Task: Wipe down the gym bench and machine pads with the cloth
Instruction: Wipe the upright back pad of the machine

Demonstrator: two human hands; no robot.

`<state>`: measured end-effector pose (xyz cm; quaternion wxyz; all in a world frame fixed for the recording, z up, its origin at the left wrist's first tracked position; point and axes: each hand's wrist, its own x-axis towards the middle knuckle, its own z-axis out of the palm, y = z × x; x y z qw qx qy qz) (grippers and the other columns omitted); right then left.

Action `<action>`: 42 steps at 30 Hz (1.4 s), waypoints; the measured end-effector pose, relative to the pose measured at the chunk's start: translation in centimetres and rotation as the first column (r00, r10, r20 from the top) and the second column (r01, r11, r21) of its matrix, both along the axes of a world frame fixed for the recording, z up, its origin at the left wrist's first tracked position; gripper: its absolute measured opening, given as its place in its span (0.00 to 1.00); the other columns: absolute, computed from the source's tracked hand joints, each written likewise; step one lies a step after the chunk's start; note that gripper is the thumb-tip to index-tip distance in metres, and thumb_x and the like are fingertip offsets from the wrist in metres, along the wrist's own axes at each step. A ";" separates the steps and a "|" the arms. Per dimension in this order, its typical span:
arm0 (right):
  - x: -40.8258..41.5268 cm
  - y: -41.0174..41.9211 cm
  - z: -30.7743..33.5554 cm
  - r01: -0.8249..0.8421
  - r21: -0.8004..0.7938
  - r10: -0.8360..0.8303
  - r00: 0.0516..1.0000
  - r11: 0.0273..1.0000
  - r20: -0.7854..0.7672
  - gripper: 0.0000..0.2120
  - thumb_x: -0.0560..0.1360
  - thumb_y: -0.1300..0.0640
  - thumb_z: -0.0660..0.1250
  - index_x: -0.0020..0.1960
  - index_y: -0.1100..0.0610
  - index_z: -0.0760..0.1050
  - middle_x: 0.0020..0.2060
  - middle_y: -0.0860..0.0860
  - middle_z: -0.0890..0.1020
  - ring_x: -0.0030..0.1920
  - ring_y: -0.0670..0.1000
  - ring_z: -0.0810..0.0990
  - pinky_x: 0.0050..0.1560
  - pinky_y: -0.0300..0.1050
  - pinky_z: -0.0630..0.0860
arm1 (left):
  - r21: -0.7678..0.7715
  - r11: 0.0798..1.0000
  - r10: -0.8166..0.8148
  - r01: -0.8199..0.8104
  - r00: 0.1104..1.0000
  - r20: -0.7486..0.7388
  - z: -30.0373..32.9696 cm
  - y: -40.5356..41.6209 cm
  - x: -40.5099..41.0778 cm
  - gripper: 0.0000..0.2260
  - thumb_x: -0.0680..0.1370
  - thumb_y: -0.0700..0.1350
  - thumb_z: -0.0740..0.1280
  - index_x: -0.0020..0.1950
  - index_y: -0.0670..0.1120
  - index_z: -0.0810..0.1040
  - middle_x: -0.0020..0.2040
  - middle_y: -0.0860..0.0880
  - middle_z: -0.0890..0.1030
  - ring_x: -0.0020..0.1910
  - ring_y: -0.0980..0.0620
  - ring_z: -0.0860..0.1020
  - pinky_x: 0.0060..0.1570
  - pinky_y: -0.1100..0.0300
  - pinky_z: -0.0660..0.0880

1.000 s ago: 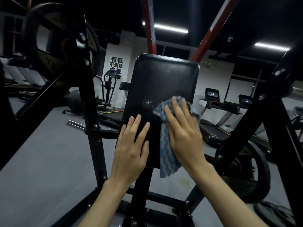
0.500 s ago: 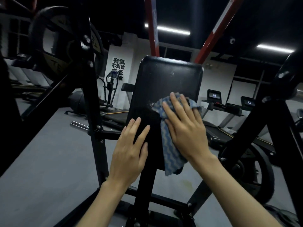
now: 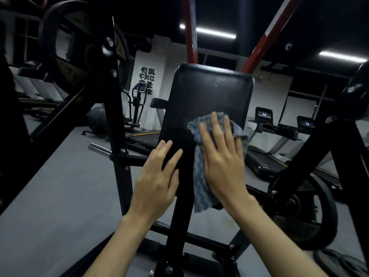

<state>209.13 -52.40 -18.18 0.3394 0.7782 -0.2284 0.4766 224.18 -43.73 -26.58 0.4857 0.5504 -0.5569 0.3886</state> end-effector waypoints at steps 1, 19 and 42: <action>0.1 0.1 -0.8 -0.005 -0.014 0.005 0.998 1.000 -0.057 0.25 0.85 0.53 0.54 0.81 0.54 0.58 0.81 0.55 0.55 0.81 0.59 0.49 0.76 0.61 0.57 | 0.003 1.000 -0.005 0.005 1.000 -0.008 -0.1 0.0 0.0 0.21 0.84 0.43 0.60 0.78 0.43 0.69 0.80 0.44 0.65 0.82 0.47 0.58 0.73 0.43 0.69; 1.8 0.6 0.8 0.011 0.022 -0.011 1.000 1.000 -0.017 0.27 0.84 0.54 0.54 0.81 0.54 0.55 0.81 0.52 0.54 0.81 0.56 0.48 0.77 0.62 0.54 | 0.042 0.999 -0.013 0.014 1.000 -0.015 -0.5 0.7 0.2 0.22 0.84 0.42 0.62 0.78 0.42 0.68 0.81 0.45 0.63 0.82 0.48 0.57 0.73 0.43 0.69; 2.2 1.4 -1.3 -0.002 0.052 0.003 1.000 0.999 -0.015 0.28 0.83 0.57 0.55 0.82 0.55 0.54 0.82 0.53 0.53 0.81 0.58 0.47 0.76 0.63 0.57 | 0.093 0.991 -0.086 0.093 0.993 -0.076 -0.9 1.1 1.2 0.27 0.83 0.43 0.63 0.82 0.47 0.61 0.84 0.49 0.51 0.83 0.49 0.54 0.69 0.60 0.70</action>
